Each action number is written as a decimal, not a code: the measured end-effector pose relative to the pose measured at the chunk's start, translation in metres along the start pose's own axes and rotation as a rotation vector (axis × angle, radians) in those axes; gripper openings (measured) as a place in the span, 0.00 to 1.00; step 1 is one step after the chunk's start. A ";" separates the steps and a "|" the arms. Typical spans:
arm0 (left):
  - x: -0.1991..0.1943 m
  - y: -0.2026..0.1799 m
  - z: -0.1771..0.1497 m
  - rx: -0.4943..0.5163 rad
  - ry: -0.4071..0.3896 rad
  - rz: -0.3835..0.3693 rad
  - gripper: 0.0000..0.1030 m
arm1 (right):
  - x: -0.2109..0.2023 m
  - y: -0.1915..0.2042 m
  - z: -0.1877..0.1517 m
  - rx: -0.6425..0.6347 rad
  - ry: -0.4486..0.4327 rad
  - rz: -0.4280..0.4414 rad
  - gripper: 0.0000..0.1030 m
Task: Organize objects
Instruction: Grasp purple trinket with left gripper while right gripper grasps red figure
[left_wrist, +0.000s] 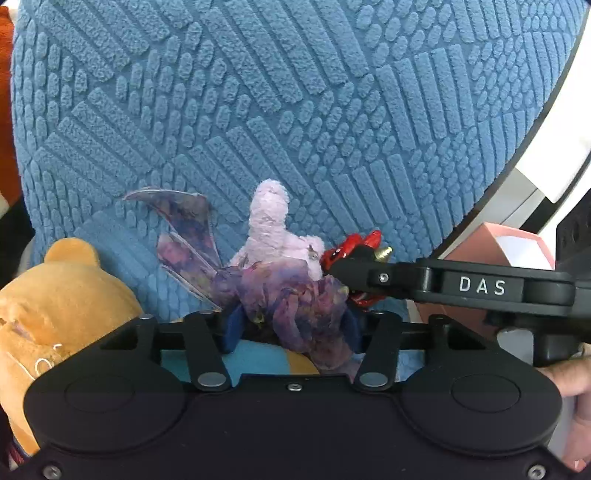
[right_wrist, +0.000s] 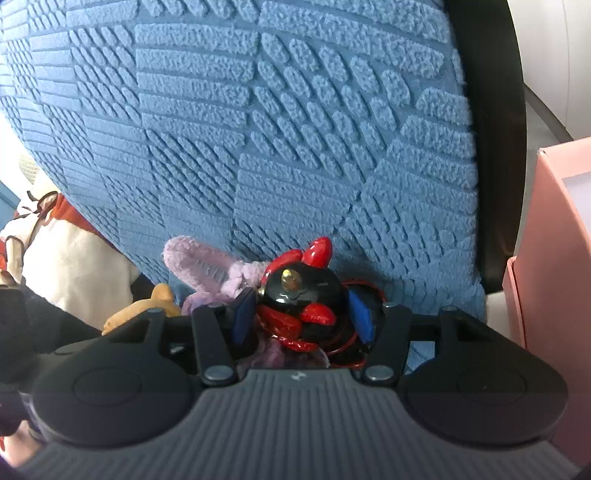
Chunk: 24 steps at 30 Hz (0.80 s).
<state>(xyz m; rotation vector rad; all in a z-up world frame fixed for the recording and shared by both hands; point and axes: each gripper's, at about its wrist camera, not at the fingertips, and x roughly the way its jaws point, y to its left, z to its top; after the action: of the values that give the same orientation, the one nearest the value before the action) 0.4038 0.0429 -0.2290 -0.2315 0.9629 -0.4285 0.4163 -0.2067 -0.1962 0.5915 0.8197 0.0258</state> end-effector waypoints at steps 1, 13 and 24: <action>0.001 0.001 0.000 0.001 0.005 -0.012 0.45 | -0.001 0.002 0.001 -0.011 -0.008 -0.016 0.55; -0.020 -0.014 -0.004 -0.032 -0.054 -0.089 0.17 | -0.029 0.018 0.000 -0.106 -0.091 -0.114 0.53; -0.088 -0.022 -0.036 -0.147 -0.162 -0.122 0.16 | -0.087 0.030 -0.032 -0.175 -0.156 -0.138 0.53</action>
<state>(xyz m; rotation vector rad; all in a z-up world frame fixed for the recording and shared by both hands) 0.3247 0.0631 -0.1754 -0.4539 0.8242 -0.4443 0.3403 -0.1875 -0.1392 0.3661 0.6964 -0.0737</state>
